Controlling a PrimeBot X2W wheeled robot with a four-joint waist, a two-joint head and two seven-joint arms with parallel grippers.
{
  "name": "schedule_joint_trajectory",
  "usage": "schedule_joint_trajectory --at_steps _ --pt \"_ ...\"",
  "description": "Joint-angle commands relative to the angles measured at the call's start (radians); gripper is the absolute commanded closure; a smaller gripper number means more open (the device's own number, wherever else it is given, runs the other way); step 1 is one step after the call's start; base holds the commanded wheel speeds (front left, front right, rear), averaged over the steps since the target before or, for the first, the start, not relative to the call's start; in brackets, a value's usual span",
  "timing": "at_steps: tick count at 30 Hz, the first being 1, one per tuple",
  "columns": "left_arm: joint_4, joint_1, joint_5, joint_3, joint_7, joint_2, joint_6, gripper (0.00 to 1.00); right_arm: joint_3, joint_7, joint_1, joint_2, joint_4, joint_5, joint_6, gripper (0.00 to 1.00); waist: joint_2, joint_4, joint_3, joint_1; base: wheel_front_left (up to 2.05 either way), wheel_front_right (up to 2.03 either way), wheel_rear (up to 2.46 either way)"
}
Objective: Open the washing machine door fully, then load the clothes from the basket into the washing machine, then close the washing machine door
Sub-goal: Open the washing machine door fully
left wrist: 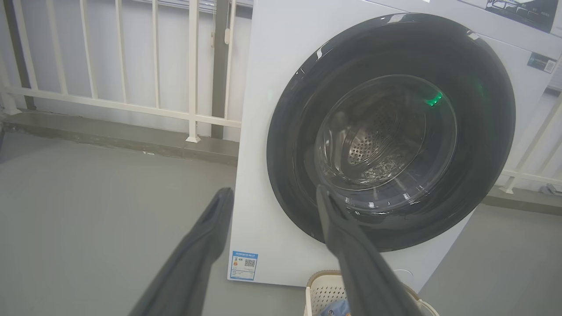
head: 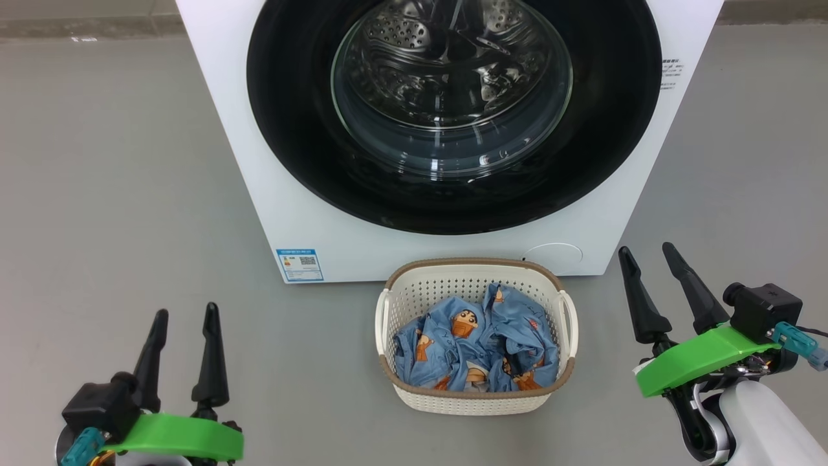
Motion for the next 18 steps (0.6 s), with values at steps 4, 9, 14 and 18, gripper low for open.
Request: schedule_joint_trajectory --at_steps 4,9,14,18 --pt "-0.022 -0.037 0.011 0.032 -0.011 0.019 0.003 0.00 0.019 -0.012 -0.029 -0.010 -0.019 -0.005 0.006 0.00 0.0000 0.001 -0.003 0.0000 0.37 0.37 -0.73" --pt "-0.020 -0.032 0.009 0.030 -0.011 0.018 0.001 0.00 0.024 -0.012 -0.028 -0.010 -0.018 -0.003 0.006 0.00 0.0000 -0.001 -0.008 0.0000 0.72 0.72 -1.44" --pt "-0.016 -0.029 0.009 0.028 -0.011 0.019 0.002 0.00 0.027 -0.012 -0.026 -0.011 -0.017 -0.002 0.006 0.00 0.0000 -0.004 -0.011 0.0000 1.11 1.11 -2.21" --pt "-0.014 -0.027 0.008 0.025 -0.011 0.020 0.002 0.00 0.029 -0.012 -0.025 -0.011 -0.017 0.000 0.006 0.00 0.0000 -0.006 -0.012 0.0000 1.23 1.23 -2.46"
